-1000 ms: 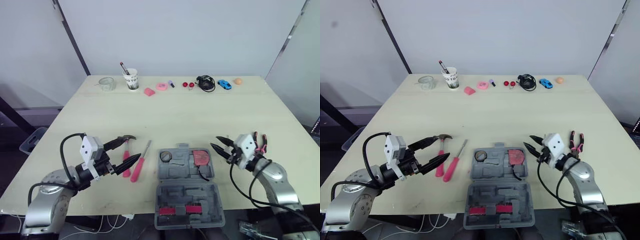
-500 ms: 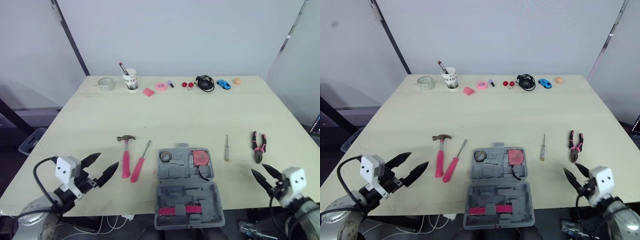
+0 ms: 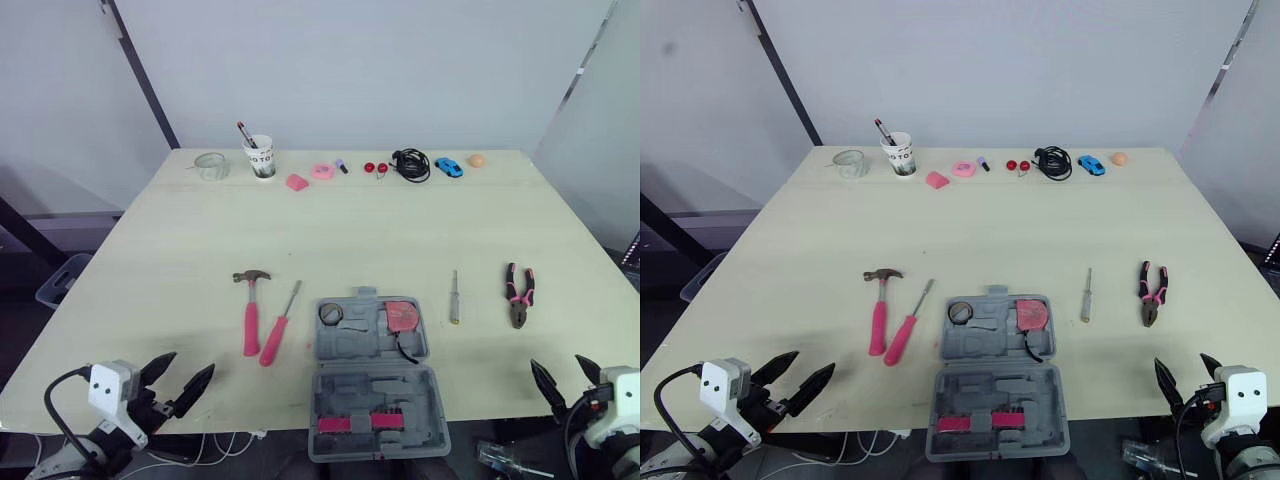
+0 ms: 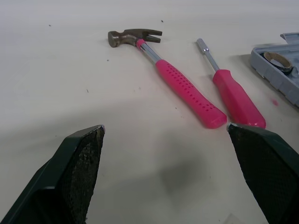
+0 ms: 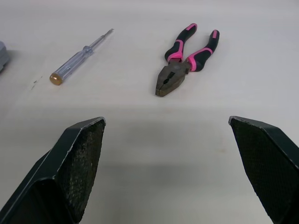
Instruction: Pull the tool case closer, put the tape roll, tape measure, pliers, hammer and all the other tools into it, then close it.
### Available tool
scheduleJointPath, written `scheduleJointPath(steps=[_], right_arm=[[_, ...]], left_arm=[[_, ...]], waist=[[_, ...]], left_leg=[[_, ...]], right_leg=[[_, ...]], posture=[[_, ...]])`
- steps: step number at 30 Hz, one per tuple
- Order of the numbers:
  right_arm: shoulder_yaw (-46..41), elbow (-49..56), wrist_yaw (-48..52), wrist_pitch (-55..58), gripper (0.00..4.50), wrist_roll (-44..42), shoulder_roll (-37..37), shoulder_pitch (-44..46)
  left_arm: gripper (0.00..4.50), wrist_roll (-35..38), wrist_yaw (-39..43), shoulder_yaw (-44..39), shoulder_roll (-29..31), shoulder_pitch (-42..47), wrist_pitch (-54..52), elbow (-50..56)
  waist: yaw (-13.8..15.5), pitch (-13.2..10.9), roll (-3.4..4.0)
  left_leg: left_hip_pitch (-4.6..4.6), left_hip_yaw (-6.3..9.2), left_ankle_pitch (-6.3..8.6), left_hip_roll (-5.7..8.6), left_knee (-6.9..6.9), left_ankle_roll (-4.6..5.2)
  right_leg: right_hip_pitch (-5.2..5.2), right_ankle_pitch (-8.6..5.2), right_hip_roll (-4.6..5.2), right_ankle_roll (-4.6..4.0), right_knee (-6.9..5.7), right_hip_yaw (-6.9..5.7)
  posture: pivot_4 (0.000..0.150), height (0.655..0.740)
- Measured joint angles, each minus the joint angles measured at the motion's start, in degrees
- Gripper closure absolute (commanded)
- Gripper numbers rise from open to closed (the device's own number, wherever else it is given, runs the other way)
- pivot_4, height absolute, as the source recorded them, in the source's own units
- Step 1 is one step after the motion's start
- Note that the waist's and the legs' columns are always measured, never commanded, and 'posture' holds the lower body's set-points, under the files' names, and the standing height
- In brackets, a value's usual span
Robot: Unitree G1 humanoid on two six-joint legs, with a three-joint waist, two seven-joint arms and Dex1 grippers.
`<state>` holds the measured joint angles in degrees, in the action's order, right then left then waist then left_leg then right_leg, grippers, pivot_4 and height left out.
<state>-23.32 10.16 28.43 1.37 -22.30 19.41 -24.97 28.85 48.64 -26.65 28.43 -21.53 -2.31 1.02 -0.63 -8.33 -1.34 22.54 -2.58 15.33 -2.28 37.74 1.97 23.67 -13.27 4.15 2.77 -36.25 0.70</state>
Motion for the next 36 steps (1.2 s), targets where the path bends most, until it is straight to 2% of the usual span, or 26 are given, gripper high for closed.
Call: scheduleJointPath(steps=[8,17,25,36], right_arm=[[0.9,4.6,-4.2,7.3,0.03,0.6,2.1,6.9],[5.1,0.5,-9.6,15.5,0.03,4.2,2.6,18.4],[6.3,-9.0,-13.9,17.3,0.03,6.0,0.3,25.3],[6.2,-27.8,-19.4,13.3,0.03,9.1,-1.7,35.2]], left_arm=[[0.0,0.1,3.3,2.8,4.6,7.3,-0.7,1.5],[0.0,-1.3,12.4,11.9,12.0,17.1,-1.6,6.2],[0.0,-1.3,15.7,18.1,12.9,23.6,-3.9,10.7],[0.0,7.3,15.5,20.7,15.6,30.6,-18.6,23.7]], waist=[[0.1,0.1,-0.06],[0.0,0.1,0.01],[0.0,0.1,0.0],[-0.3,0.0,0.06]], left_leg=[[0.09,0.01,-0.01,0.05,0.0,0.02],[0.06,-0.09,-0.03,0.12,0.0,0.04],[0.07,-0.09,-0.03,0.14,0.0,0.05],[0.04,-0.1,-0.04,0.17,0.02,0.04]], right_leg=[[-0.02,0.03,-0.06,-0.03,0.04,-0.2],[-0.05,0.06,-0.4,-0.04,0.03,-0.11],[-0.09,0.06,-0.54,-0.02,0.02,-0.05],[-0.11,0.22,-0.96,0.24,0.0,0.36]], posture=[[0.15,0.74],[0.15,0.74],[0.15,0.74],[0.15,0.74]])
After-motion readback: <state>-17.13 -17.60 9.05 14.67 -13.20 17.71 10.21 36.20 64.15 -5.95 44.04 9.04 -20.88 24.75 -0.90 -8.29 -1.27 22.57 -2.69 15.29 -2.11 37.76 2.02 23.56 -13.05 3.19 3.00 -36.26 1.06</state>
